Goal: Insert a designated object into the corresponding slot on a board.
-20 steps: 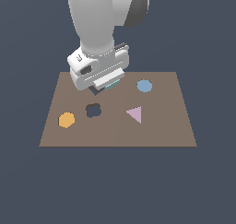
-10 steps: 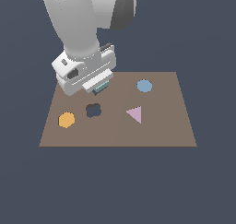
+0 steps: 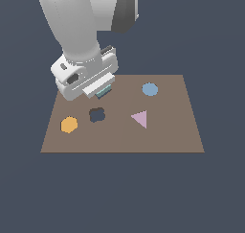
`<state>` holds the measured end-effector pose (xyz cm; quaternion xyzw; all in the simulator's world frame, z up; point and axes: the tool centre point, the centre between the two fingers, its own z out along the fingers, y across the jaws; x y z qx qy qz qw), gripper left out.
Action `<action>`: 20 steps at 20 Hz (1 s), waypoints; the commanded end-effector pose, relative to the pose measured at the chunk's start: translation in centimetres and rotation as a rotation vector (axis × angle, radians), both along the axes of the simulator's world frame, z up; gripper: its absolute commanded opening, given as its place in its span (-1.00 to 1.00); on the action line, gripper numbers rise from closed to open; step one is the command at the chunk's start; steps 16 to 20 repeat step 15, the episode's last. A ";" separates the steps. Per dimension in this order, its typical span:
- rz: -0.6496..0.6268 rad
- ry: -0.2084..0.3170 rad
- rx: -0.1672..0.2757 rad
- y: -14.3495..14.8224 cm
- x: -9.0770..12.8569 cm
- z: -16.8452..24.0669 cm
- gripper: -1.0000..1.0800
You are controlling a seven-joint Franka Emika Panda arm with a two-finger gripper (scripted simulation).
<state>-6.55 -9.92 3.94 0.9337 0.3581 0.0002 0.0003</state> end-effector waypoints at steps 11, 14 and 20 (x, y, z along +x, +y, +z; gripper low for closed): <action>0.003 0.000 -0.001 0.0 0.1 -0.9 0.92; 0.003 0.000 -0.001 0.0 0.1 -0.9 0.92; 0.003 0.000 -0.001 0.0 0.1 -0.9 0.92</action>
